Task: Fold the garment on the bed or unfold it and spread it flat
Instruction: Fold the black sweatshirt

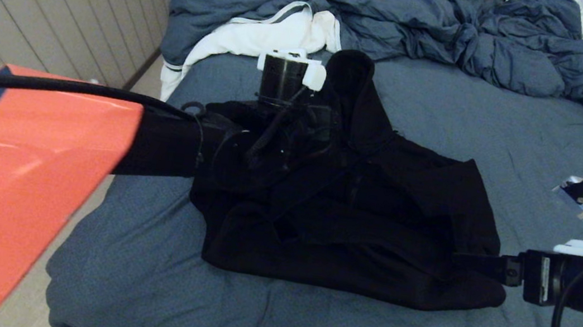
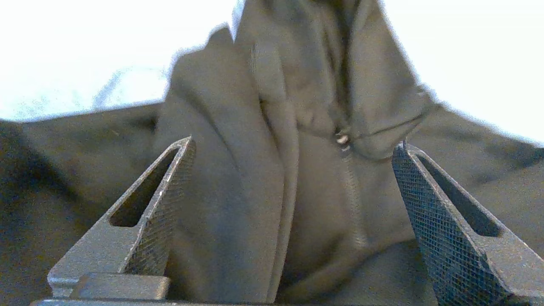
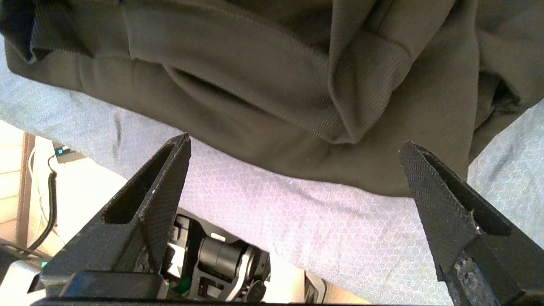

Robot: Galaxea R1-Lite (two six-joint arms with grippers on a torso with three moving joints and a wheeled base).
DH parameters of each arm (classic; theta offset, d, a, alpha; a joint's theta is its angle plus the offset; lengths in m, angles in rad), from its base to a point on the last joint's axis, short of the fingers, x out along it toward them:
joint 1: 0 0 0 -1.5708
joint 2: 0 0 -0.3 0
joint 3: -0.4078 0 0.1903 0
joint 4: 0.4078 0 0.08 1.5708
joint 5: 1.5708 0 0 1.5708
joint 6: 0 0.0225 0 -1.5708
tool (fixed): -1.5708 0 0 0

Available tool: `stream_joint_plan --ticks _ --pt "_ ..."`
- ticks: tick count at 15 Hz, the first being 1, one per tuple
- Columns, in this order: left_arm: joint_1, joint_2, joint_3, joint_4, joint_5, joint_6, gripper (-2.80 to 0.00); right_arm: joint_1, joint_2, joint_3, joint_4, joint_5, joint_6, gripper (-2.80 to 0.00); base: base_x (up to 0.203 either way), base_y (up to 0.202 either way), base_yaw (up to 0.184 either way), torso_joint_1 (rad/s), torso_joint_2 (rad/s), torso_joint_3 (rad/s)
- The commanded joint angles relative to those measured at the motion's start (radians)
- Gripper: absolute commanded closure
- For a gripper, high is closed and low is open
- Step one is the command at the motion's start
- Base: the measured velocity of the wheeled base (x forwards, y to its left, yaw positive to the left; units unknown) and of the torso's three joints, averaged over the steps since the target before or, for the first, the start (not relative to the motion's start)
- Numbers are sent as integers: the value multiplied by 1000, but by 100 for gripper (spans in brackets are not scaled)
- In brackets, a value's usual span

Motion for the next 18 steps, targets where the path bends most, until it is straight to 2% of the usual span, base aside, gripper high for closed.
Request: stream_joint_plan --ticks 1,3,5,6,12,13,16,18 --pt "-10 135 -60 -3 13 19 -280 0 -11 9 0 3 0 -280 0 0 0 0 0 0" --pt "-30 171 -70 -63 51 84 -280 -1 -11 20 0 3 1 -280 0 0 0 0 0 0" --pt "-34 191 -72 -138 64 172 -280 -1 -13 29 0 3 2 -280 0 0 0 0 0 0" --pt "-35 199 -73 -161 66 191 -280 -1 -19 33 0 3 3 -280 0 0 0 0 0 0" --pt "-15 235 -73 -177 61 220 -280 0 -36 45 0 3 3 -280 0 0 0 0 0 0" --pt "-14 239 -74 -179 61 226 0 -1 -38 45 0 3 3 -280 0 0 0 0 0 0" --pt "-15 228 -79 -181 57 238 0 2 -38 45 0 3 3 -280 0 0 0 0 0 0" --pt "-22 211 -79 -221 61 239 0 3 -39 45 0 3 3 -280 0 0 0 0 0 0"
